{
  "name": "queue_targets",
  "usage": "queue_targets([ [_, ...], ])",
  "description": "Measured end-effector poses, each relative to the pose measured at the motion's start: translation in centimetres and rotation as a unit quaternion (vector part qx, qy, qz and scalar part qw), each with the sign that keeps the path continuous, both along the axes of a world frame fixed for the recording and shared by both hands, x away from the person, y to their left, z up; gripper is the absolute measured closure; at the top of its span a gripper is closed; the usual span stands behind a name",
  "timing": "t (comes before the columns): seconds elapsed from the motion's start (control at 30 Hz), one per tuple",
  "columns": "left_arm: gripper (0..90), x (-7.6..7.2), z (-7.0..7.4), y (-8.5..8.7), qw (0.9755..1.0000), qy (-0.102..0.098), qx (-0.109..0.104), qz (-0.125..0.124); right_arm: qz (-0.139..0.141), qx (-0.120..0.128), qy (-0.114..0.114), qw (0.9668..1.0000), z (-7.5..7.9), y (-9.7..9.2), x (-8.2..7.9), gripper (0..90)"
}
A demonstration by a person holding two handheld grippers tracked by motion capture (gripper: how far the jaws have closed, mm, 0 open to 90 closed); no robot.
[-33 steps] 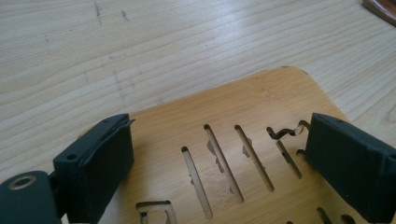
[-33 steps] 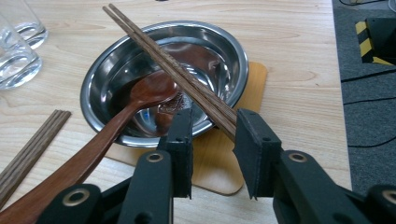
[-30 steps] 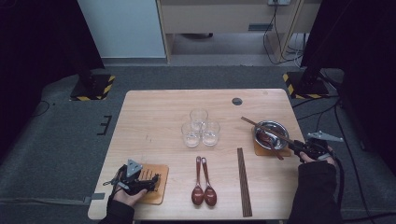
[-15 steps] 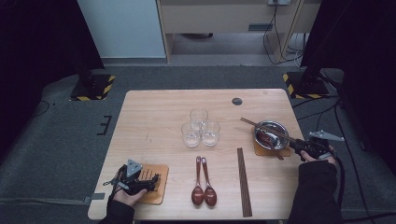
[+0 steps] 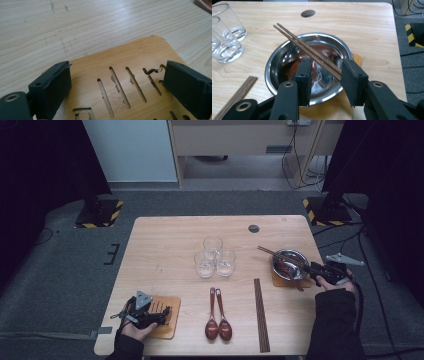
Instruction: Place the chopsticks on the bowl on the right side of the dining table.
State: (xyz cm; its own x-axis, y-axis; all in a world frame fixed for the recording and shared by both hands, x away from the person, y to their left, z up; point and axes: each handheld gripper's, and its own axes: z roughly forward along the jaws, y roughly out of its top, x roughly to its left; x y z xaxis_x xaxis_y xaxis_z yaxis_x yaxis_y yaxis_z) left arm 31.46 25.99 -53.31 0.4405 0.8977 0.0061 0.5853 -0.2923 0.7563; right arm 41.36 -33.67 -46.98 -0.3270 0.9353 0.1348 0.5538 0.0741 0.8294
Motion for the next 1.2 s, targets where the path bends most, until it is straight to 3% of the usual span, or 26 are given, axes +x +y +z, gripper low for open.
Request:
queue_targets([
  [0.5,6.8,0.0,0.0,0.0,1.0000,0.000,0.000,0.000,0.000,-0.005,-0.018,0.9998,0.7,1.8,1.8,57.1],
  [1.2,6.8,0.0,0.0,0.0,1.0000,0.000,-0.001,0.001,-0.005,-0.010,-0.016,0.9998,0.7,3.1,4.5,53.2],
])
